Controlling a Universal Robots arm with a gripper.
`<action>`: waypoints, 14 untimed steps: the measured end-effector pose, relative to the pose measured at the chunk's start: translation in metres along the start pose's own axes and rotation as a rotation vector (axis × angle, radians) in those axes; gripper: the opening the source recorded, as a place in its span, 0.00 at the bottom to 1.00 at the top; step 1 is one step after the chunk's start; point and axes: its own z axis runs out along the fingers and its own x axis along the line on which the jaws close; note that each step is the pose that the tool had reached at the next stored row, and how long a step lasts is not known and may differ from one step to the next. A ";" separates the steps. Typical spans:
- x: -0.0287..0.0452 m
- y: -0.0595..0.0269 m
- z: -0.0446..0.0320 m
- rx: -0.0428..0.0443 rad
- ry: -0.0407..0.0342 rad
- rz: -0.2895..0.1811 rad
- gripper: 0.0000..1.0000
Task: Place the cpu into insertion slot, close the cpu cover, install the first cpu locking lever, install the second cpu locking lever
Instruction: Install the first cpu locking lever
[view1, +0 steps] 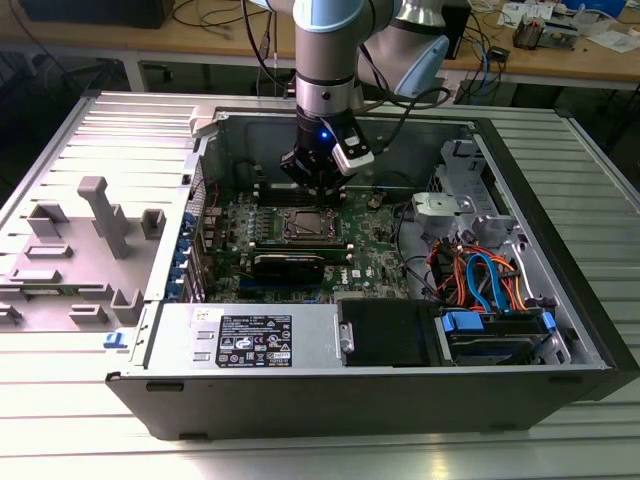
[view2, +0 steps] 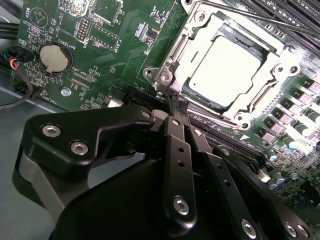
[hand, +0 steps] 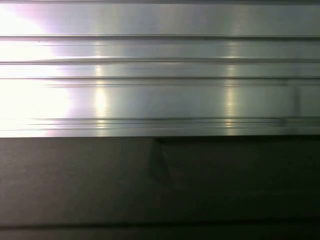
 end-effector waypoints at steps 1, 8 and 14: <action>0.0000 0.0000 0.0000 0.0000 -0.0001 0.000 0.11; 0.0000 0.0000 0.0000 -0.0001 -0.0001 0.000 0.11; -0.0001 0.0000 -0.0005 0.0007 -0.0002 0.000 0.11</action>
